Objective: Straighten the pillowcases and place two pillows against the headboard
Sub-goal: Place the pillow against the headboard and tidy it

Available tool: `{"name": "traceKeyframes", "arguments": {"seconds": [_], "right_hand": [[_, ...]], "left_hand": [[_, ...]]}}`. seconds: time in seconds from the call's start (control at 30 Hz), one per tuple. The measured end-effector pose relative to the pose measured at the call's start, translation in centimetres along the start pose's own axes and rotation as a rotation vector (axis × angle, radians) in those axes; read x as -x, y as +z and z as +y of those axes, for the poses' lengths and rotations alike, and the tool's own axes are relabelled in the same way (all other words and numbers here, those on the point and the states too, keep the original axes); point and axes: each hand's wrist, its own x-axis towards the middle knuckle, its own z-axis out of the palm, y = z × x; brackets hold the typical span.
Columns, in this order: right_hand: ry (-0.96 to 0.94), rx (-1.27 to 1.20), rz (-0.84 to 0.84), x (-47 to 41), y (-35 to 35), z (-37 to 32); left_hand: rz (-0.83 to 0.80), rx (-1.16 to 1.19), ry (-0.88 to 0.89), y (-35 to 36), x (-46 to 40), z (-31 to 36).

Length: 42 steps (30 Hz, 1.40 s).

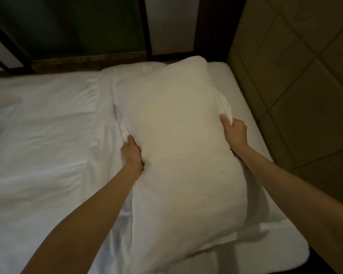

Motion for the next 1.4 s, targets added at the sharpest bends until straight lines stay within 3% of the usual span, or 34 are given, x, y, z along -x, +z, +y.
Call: {"name": "traceKeyframes", "arguments": {"seconds": [0.37,0.47,0.5,0.67,0.87,1.07,1.17,1.27,1.33,1.4], "right_hand": [[-0.18,0.206,0.206,-16.6,-9.3,-10.9],[-0.221,0.265,0.223,-18.7,-10.1,-12.2],[-0.261,0.279,0.294,-22.8,-11.5,-14.3],[-0.3,0.363,0.371,-26.4,-12.0,-14.4],[-0.404,0.451,0.476,-31.1,-13.2,-16.8],[-0.477,0.63,0.676,-35.3,-13.7,-18.9],[-0.474,0.717,0.718,-37.5,-13.2,-18.3],[-0.474,0.835,0.609,-39.7,-11.6,-14.8],[-0.484,1.003,0.338,-40.4,-9.4,-11.4],[-0.378,1.136,0.084,-40.3,-7.3,-7.5]], "left_hand": [[-0.305,0.109,-0.009,18.9,-2.6,9.9],[-0.31,0.11,-0.031,21.5,-4.4,10.6],[-0.365,0.105,-0.011,26.3,-5.7,13.0],[-0.546,0.095,-0.11,30.4,-7.8,13.5],[-0.616,-0.076,-0.077,36.8,-10.9,14.9],[-0.788,0.06,-0.09,43.0,-10.5,16.4],[-0.763,0.011,-0.067,44.7,-10.7,15.5],[-0.761,-0.07,-0.054,44.6,-11.5,13.5],[-0.695,-0.164,0.0,44.1,-12.7,12.3],[-0.657,-0.239,0.036,43.6,-14.0,11.3]]}}
